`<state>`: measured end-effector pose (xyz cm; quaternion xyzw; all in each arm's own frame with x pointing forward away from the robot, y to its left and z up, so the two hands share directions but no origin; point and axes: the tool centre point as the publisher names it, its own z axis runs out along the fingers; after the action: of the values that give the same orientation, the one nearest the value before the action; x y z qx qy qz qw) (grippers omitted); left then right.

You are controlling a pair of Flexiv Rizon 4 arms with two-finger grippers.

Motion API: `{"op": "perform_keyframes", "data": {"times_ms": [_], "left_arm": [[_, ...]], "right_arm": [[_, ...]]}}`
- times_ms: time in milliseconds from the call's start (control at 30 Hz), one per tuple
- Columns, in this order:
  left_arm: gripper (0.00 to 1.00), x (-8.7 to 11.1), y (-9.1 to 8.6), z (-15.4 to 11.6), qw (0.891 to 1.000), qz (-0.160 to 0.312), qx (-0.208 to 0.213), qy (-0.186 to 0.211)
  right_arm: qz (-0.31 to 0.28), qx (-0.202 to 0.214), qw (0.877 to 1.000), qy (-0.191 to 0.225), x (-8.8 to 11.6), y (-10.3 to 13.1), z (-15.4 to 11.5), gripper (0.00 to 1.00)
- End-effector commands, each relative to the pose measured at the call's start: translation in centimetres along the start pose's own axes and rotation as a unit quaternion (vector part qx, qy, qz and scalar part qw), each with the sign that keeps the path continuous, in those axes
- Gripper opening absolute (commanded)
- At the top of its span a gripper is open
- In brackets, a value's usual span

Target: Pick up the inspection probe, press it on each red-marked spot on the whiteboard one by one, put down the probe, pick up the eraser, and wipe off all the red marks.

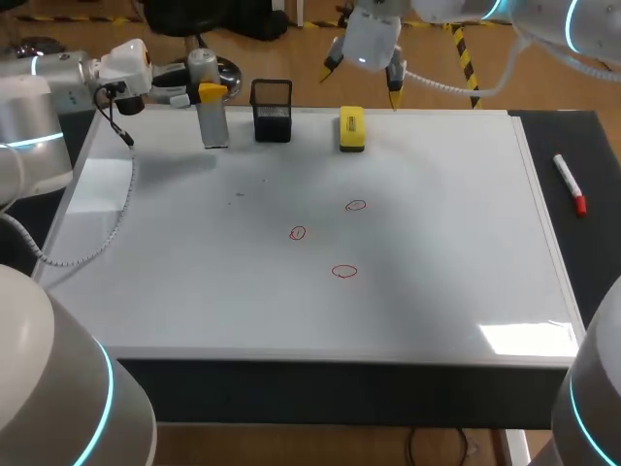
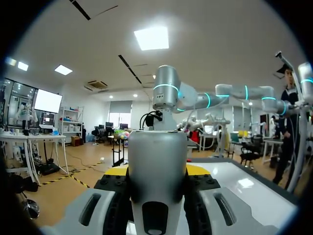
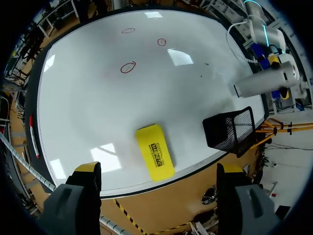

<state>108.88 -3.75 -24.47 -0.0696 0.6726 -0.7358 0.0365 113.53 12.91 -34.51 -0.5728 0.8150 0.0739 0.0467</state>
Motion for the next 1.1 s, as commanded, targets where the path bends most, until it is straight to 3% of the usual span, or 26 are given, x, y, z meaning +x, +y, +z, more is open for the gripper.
{"op": "perform_keyframes", "data": {"times_ms": [33, 1100], "left_arm": [[0.00, 0.0, -0.1, 0.0, 1.000, 0.000, 0.000, 0.000], [0.00, 0.0, -0.1, 0.0, 1.000, 0.000, 0.000, 0.000]], "right_arm": [[-0.011, -0.001, 1.000, 0.001, 0.2, 0.0, 0.6, 1.00], [-0.110, -0.024, 0.993, 0.027, -0.2, -0.8, 5.2, 1.00]]}}
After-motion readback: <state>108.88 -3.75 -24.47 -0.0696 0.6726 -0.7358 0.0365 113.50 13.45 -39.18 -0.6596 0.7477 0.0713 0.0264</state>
